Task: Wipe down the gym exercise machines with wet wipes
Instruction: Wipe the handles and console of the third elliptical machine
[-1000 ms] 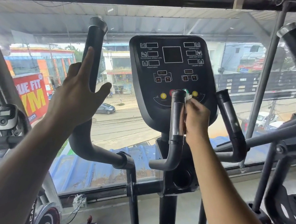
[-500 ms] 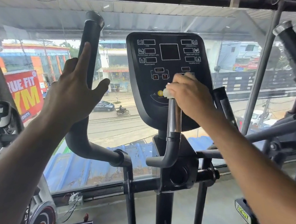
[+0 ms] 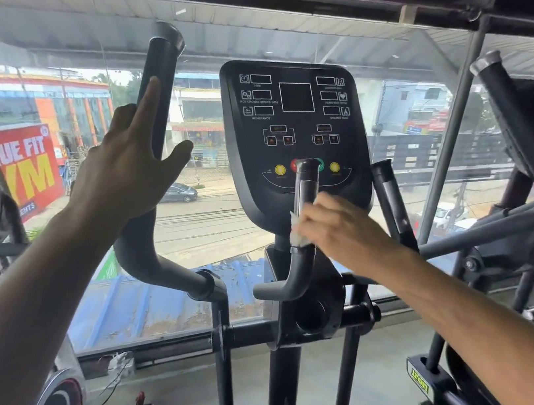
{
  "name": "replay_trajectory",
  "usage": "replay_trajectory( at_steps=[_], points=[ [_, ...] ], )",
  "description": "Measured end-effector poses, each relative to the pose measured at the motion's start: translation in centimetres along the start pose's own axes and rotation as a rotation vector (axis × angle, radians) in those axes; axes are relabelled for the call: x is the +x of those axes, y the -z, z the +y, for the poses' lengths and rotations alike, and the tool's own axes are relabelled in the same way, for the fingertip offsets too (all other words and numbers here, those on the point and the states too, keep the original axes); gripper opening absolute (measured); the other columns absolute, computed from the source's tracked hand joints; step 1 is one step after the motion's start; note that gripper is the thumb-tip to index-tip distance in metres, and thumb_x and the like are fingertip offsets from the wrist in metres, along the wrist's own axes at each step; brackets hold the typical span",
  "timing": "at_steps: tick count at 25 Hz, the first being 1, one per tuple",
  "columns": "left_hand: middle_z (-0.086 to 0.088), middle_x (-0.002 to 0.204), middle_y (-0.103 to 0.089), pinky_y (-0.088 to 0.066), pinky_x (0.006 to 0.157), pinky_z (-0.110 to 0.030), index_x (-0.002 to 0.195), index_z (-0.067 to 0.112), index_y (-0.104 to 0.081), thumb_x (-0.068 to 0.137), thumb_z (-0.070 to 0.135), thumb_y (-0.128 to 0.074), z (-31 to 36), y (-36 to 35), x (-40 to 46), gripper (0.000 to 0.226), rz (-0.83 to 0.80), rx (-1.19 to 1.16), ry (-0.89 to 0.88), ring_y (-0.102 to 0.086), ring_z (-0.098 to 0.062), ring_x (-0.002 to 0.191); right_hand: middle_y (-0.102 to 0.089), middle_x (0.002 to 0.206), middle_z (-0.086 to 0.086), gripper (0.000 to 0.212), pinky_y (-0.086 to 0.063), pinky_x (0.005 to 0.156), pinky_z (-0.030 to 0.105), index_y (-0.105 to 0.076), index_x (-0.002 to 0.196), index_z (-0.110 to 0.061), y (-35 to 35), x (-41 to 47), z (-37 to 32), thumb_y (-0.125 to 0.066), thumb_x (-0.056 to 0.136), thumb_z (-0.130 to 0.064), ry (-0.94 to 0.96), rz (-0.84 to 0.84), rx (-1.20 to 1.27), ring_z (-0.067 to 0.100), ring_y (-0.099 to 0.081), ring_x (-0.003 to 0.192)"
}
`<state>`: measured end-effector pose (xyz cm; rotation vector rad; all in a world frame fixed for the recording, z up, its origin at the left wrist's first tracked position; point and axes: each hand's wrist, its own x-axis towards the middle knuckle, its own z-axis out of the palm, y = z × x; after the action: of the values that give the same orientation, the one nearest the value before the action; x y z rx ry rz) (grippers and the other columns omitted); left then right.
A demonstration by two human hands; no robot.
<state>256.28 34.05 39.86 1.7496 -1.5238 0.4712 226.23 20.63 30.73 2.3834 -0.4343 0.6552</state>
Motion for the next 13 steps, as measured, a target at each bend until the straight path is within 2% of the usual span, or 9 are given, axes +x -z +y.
replay_trajectory(
  at_steps=[3,6,8,11,13],
  points=[
    [-0.015,0.156,-0.037,-0.051,0.089,-0.061,0.165,0.040,0.000,0.102,0.054,-0.054,0.0,0.1,-0.1,0.085,0.007,0.000,0.000,-0.056,-0.052,0.118,-0.060,0.091,0.000,0.014,-0.056,0.070,0.041,-0.067,0.090,-0.015,0.4,2.6,3.7,-0.061,0.092,-0.003,-0.261,0.178,0.122,0.019,-0.055,0.081],
    [-0.016,0.158,-0.036,-0.049,0.090,-0.061,0.166,0.039,0.000,0.102,0.053,-0.054,0.2,0.1,-0.1,0.085,0.007,-0.001,0.001,-0.054,-0.051,0.123,-0.067,0.094,0.001,0.012,-0.056,0.075,0.027,-0.070,0.097,-0.010,-0.2,3.1,4.7,-0.069,0.089,0.000,-0.544,0.346,0.378,0.015,-0.067,0.080],
    [-0.017,0.157,-0.037,-0.048,0.090,-0.060,0.166,0.038,0.000,0.103,0.053,-0.054,0.2,0.1,-0.1,0.084,0.015,0.002,-0.004,-0.054,-0.051,0.123,-0.072,0.095,0.002,0.013,-0.055,0.078,0.019,-0.070,0.097,-0.012,-1.6,2.0,2.3,-0.069,0.090,-0.001,-0.701,0.462,0.553,0.017,-0.072,0.086],
    [-0.018,0.157,-0.037,-0.048,0.089,-0.059,0.166,0.038,-0.001,0.103,0.053,-0.054,0.1,0.0,-0.1,0.084,0.024,0.000,-0.005,-0.054,-0.051,0.123,-0.072,0.090,-0.004,0.015,-0.059,0.081,0.031,-0.067,0.092,-0.019,-5.0,-0.9,-3.6,-0.064,0.095,-0.005,-1.010,0.590,0.947,0.017,-0.071,0.087],
    [-0.018,0.156,-0.038,-0.047,0.089,-0.058,0.166,0.037,-0.003,0.103,0.051,-0.056,0.0,-0.1,-0.1,0.084,0.035,-0.007,-0.005,-0.053,-0.051,0.124,-0.071,0.084,0.000,0.016,-0.059,0.075,0.037,-0.066,0.091,-0.015,-6.8,-2.3,-6.4,-0.055,0.101,-0.007,-1.238,0.591,1.389,0.020,-0.068,0.078]
  ],
)
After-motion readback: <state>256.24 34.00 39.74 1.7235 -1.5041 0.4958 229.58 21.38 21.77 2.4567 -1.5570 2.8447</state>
